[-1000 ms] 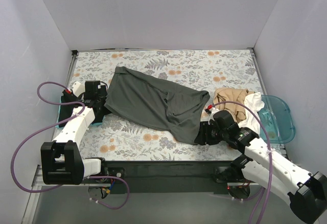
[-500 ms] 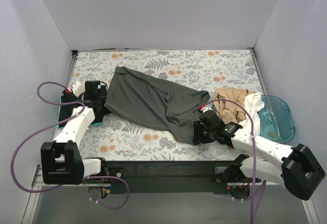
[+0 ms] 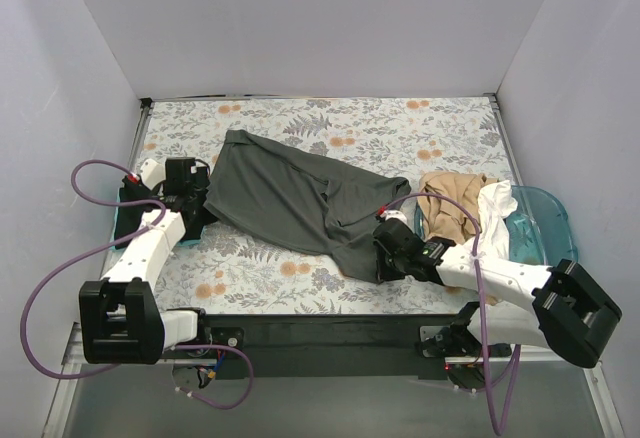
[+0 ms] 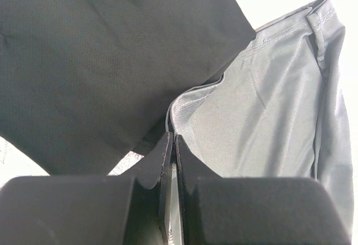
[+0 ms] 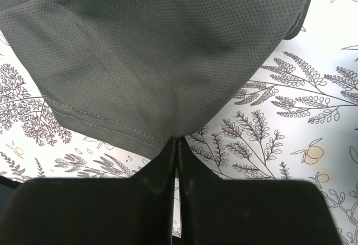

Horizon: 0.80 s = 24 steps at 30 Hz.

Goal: Fold and stack the t-shirts
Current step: Flatten the tshirt out

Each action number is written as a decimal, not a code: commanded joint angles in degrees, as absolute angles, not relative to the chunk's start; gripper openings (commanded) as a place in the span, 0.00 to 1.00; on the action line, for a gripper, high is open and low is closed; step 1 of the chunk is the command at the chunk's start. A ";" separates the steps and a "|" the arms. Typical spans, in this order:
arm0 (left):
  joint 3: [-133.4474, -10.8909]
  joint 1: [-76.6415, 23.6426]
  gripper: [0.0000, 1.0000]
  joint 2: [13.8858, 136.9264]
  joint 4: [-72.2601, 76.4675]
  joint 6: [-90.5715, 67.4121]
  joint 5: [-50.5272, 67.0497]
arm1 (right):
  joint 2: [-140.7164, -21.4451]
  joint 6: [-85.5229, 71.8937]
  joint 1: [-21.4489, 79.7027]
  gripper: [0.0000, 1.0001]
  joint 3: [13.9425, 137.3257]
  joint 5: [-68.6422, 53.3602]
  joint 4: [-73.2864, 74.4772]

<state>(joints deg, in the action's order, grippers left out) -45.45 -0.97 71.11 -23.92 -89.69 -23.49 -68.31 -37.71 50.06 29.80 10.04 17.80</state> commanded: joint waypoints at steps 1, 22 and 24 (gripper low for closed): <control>-45.79 -1.05 0.00 68.30 -23.90 -88.77 -25.31 | -67.86 -37.19 50.80 0.01 31.55 12.83 18.98; -82.03 -1.05 0.00 57.04 -37.61 -93.78 -20.38 | -55.90 -10.38 39.64 0.01 80.28 21.62 25.65; -87.60 -1.05 0.00 56.69 -40.25 -92.47 -20.74 | -54.85 -9.06 39.64 0.01 83.74 21.80 26.19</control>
